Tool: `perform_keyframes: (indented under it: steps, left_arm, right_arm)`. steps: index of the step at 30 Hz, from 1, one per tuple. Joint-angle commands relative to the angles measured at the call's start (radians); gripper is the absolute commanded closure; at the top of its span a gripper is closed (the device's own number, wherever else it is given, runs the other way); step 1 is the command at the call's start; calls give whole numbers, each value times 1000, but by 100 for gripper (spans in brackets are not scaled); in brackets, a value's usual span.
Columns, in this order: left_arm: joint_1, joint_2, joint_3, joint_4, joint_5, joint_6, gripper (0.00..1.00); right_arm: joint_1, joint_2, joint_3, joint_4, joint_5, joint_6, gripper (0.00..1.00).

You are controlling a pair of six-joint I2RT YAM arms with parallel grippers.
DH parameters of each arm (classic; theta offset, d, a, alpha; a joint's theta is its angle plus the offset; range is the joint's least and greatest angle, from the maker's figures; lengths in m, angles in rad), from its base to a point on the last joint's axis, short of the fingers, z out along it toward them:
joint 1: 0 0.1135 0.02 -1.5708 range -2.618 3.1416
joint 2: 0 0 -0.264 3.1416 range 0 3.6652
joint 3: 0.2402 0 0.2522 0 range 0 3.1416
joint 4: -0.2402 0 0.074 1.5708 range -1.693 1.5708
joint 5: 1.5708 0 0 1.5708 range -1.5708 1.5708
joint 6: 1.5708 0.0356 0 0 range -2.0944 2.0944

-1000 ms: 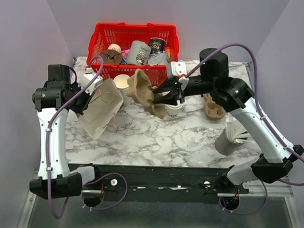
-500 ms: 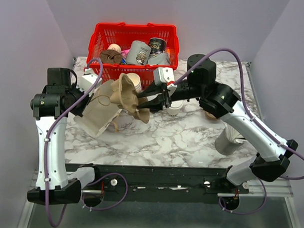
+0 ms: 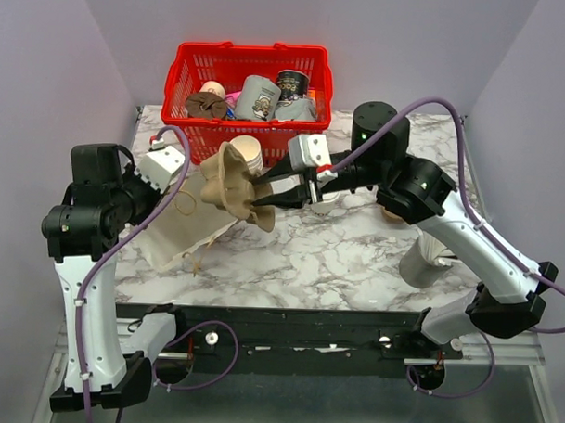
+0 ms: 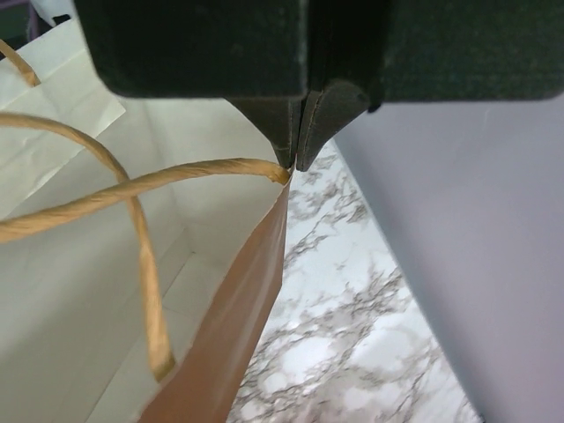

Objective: Pack the takeout coffee

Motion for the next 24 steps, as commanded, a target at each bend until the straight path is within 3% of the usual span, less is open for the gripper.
perform_keyframes:
  steps: [1,13,16,17,24]
  left_arm:
    - [-13,20,6,-167,138,-62,100]
    - [-39,37,-196,-144,274,9,100]
    - [-39,32,-224,-59,295,-31,83]
    - [-39,26,-226,-34,304,-46,70]
    - [-39,-79,-278,178,266,-102,48]
  right_arm:
    - [58,-33,-8,13,24,-64,99]
    - [90,-124,-140,56,149,28,99]
    - [88,-136,-163,48,161,11,99]
    - [90,-136,-164,47,167,6,99]
    - [88,-126,-166,47,185,-5,99]
